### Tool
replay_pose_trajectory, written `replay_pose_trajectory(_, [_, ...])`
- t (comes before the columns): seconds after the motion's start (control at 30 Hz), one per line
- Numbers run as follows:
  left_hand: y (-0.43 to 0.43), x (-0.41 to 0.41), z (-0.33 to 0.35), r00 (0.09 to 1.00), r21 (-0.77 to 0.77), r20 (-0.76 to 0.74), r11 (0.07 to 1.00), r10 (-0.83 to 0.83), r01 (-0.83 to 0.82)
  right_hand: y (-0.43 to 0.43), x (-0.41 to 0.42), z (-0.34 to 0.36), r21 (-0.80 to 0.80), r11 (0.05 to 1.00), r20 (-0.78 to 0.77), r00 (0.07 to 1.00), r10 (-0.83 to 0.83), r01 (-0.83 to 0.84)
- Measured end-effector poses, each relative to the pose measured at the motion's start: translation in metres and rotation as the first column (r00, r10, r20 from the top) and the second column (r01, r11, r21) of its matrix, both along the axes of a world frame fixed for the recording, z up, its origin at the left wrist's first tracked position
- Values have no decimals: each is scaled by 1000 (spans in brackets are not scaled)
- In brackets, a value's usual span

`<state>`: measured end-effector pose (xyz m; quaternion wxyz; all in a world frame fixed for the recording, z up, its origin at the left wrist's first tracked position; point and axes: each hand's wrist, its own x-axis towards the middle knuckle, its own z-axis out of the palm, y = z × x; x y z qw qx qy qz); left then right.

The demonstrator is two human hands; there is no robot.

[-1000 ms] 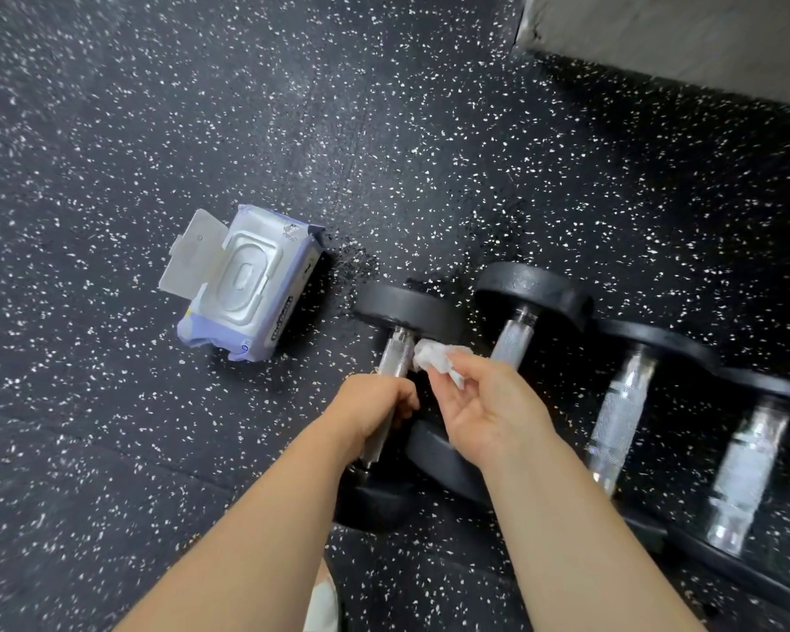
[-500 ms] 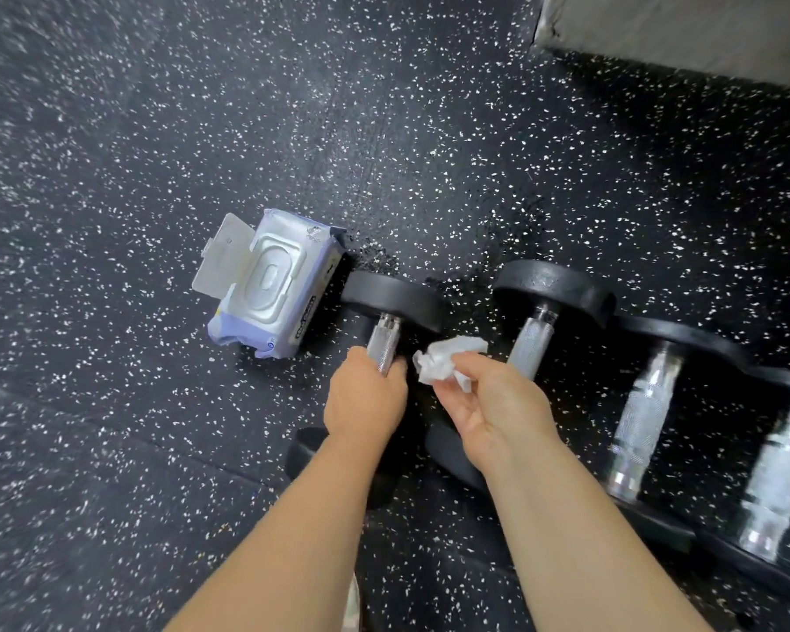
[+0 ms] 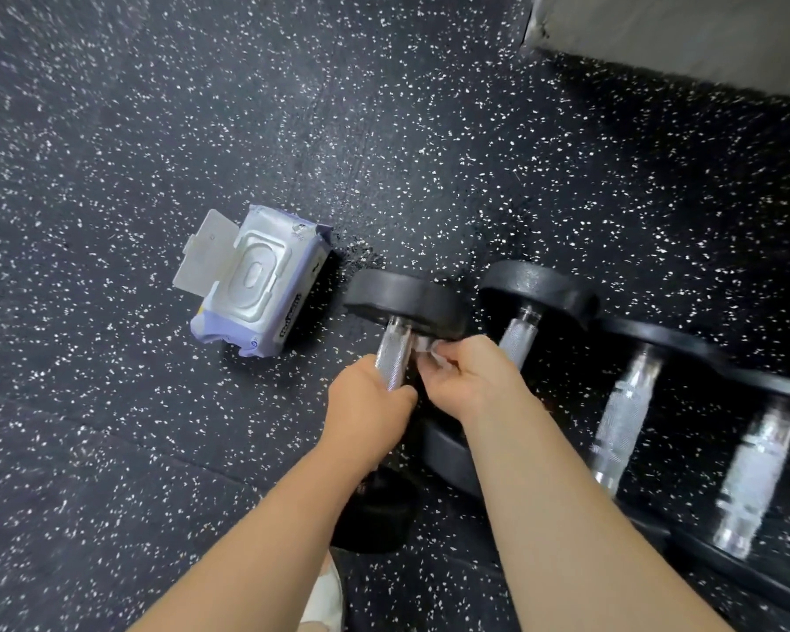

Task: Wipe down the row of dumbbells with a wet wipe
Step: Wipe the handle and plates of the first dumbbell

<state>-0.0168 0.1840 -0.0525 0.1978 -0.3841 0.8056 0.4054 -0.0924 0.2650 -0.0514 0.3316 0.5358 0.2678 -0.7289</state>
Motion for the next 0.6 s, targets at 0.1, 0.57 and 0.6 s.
replay_pose_trajectory(0.1, [0,-11,5,1000,59,-29,998,-5,7,1,0,9,-36,986,-24,986,-165,164])
replay_pose_trajectory(0.57, [-7,-11,8,970,496,50,837,239,-232,0,-9,17,-47,996,-83,994,66,-70])
replay_pose_trajectory(0.6, [-9,-12,9,973,522,59,824,223,-220,-5,-10,13,-25,998,-93,994,54,-57])
